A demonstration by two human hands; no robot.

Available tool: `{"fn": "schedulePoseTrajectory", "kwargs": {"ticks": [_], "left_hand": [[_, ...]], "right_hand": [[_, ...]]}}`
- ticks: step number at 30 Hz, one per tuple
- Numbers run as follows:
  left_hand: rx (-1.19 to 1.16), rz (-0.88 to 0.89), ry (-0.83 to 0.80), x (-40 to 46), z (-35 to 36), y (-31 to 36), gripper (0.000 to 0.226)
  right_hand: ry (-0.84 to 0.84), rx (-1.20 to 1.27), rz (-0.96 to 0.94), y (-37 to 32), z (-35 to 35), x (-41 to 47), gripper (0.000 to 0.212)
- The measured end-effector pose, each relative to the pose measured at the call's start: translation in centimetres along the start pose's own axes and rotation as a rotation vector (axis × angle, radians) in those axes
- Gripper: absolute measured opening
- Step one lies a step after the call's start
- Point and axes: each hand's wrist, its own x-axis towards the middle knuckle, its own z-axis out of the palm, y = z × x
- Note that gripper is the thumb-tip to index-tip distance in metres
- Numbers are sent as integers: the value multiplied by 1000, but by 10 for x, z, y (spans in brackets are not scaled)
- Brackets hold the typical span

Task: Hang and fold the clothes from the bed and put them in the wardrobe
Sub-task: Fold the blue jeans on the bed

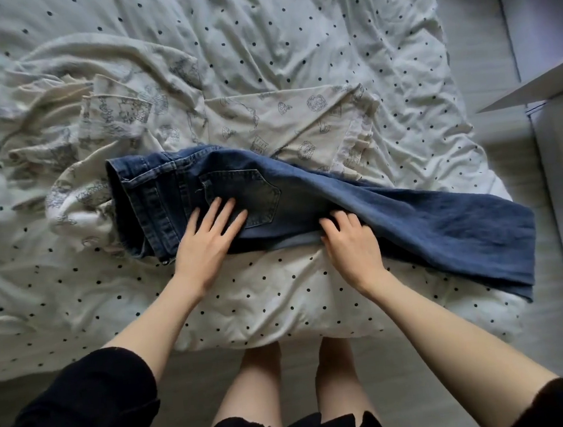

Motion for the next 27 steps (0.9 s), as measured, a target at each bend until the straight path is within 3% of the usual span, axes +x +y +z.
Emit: {"fn": "schedulePoseTrajectory", "kwargs": {"ticks": [3,6,12,15,18,20,25,27], "left_hand": [[-52,-27,60,-3,-7,-7,48],[-147,-104,147,-2,-25,-13,48],[-90,-75,258,-23,-63,-42,46],[-46,-115,135,-39,-54,-40,50],[-52,-172,-59,-46,-35,-38,53],[-106,-215,-136,-48,-28,-38,63],[-261,-447,150,-48,-40,-50,60],[-348,-571,229,-42,-47,-67,57]], "right_hand": [[-15,2,1,-5,2,-1,44],[16,-31,-27,-11,-1,-5,49],[200,-70,-127,-48,-20,-6,19],[74,-55,-130,-58,-20,-5,21],[-229,-28,-102,-57,-3,-4,25],[-284,12,-88,-57,3,-5,34],[147,102,-203,-74,-8,9,43],[170,143,-256,-90,-19,30,49]]}}
